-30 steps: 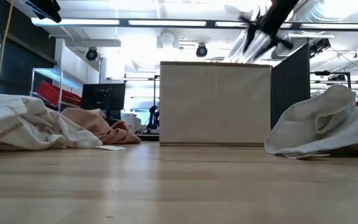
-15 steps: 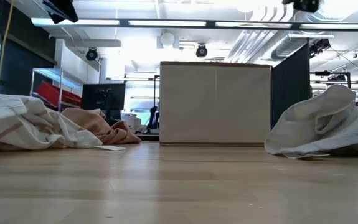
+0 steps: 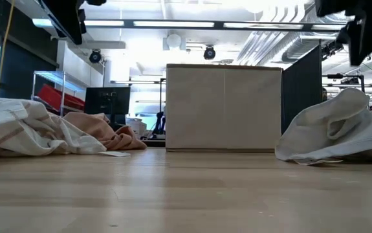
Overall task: Fold towel
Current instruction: Fold the white striped towel
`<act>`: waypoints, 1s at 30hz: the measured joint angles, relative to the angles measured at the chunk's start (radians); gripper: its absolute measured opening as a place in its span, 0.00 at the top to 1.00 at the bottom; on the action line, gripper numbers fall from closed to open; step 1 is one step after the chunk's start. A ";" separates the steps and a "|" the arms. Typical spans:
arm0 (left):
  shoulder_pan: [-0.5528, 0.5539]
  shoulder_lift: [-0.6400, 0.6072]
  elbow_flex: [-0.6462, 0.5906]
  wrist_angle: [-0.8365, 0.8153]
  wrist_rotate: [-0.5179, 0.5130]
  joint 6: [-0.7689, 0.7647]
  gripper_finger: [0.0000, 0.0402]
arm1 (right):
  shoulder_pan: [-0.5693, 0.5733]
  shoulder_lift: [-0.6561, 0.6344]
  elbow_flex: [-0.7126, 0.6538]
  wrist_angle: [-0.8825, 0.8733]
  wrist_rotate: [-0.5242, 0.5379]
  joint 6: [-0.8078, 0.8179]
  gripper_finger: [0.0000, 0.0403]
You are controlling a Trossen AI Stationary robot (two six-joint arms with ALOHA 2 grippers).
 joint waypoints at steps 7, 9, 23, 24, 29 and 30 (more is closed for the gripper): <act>-0.044 0.066 0.000 -0.002 -0.059 0.001 1.00 | 0.079 0.023 -0.164 0.227 0.029 -0.002 0.58; -0.052 0.078 0.000 -0.002 -0.086 0.001 1.00 | 0.093 0.047 -0.188 0.221 0.081 0.012 0.58; -0.055 0.093 0.000 -0.004 -0.148 0.037 1.00 | 0.012 0.154 -0.108 0.188 0.097 0.126 1.00; -0.055 0.093 0.000 -0.004 -0.148 0.037 1.00 | 0.005 0.151 -0.055 0.174 0.083 0.096 1.00; -0.055 0.093 0.000 -0.004 -0.155 0.044 1.00 | -0.045 0.148 0.275 0.150 0.063 -0.088 1.00; -0.055 0.093 0.000 -0.004 -0.160 0.051 1.00 | -0.060 0.147 0.336 0.161 0.064 -0.113 1.00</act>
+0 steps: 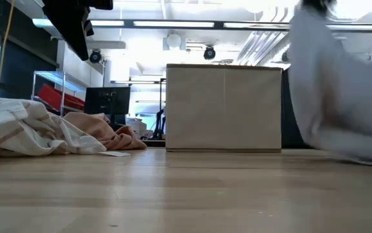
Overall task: Fold towel
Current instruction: Fold the white striped towel
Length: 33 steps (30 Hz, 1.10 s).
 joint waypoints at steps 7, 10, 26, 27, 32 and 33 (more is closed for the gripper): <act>0.000 0.000 0.000 0.074 -0.005 0.052 1.00 | -0.092 0.079 0.359 0.059 0.151 -0.168 1.00; 0.000 -0.001 0.000 0.181 0.041 0.086 1.00 | -0.130 0.155 0.482 0.060 0.272 -0.237 1.00; 0.000 0.000 0.001 0.475 -0.148 0.147 1.00 | -0.366 0.434 0.731 0.125 0.178 -0.285 1.00; 0.001 0.004 0.001 0.475 -0.218 0.119 1.00 | -0.370 0.438 0.731 0.127 0.166 -0.293 1.00; 0.039 0.056 0.001 0.484 -0.385 0.064 0.94 | -0.383 0.441 0.731 0.129 0.162 -0.298 1.00; 0.053 0.071 0.001 0.497 -0.356 0.084 0.92 | -0.384 0.440 0.731 0.133 0.162 -0.298 1.00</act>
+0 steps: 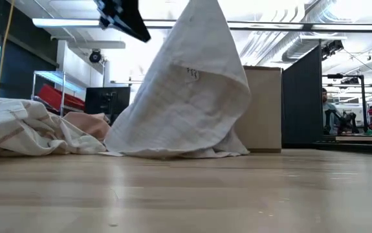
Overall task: Fold towel
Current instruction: Fold the white striped towel
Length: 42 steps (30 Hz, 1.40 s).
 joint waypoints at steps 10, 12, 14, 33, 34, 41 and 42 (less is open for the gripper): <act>0.160 0.091 0.000 0.225 0.282 0.137 0.66 | 0.003 0.000 0.000 0.000 -0.001 0.001 1.00; 0.191 0.093 0.000 0.234 0.323 0.137 0.62 | 0.010 0.000 0.000 0.000 -0.001 0.001 1.00; 0.213 0.092 0.000 0.234 0.361 0.137 0.60 | 0.021 0.000 0.000 0.000 -0.001 0.000 1.00; 0.192 0.106 0.000 0.225 0.299 0.164 0.52 | 0.076 -0.001 0.000 -0.001 -0.001 -0.037 1.00; 0.198 0.116 0.000 0.226 0.300 0.164 0.52 | 0.077 -0.001 0.000 -0.001 -0.001 -0.039 1.00; 0.200 0.122 -0.001 0.346 0.412 0.171 0.54 | 0.081 -0.001 0.000 -0.001 -0.001 -0.060 1.00; 0.200 0.119 -0.001 0.363 0.424 0.172 0.55 | 0.081 -0.001 0.000 -0.001 -0.001 -0.060 1.00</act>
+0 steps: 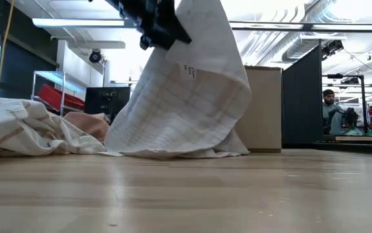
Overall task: Fold towel
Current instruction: Fold the white striped towel
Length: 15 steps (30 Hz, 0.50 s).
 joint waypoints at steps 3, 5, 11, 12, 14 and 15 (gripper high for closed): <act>0.006 -0.008 0.000 0.021 0.083 0.001 0.65 | 0.000 0.000 0.000 0.000 0.000 0.000 1.00; 0.013 -0.008 0.000 -0.005 0.140 0.008 0.76 | 0.000 0.000 0.000 -0.002 0.000 0.000 1.00; 0.013 -0.028 0.000 -0.082 0.258 -0.034 0.97 | 0.000 -0.002 0.000 -0.022 0.000 -0.001 1.00; 0.007 -0.042 0.000 -0.080 0.271 -0.055 0.98 | 0.000 -0.003 0.000 -0.029 0.000 0.000 1.00; -0.008 -0.076 0.013 -0.114 0.297 -0.091 0.99 | 0.000 -0.012 0.000 -0.063 0.000 -0.001 1.00; -0.017 -0.098 0.031 -0.141 0.313 -0.110 0.99 | 0.000 -0.021 0.000 -0.082 0.001 -0.001 1.00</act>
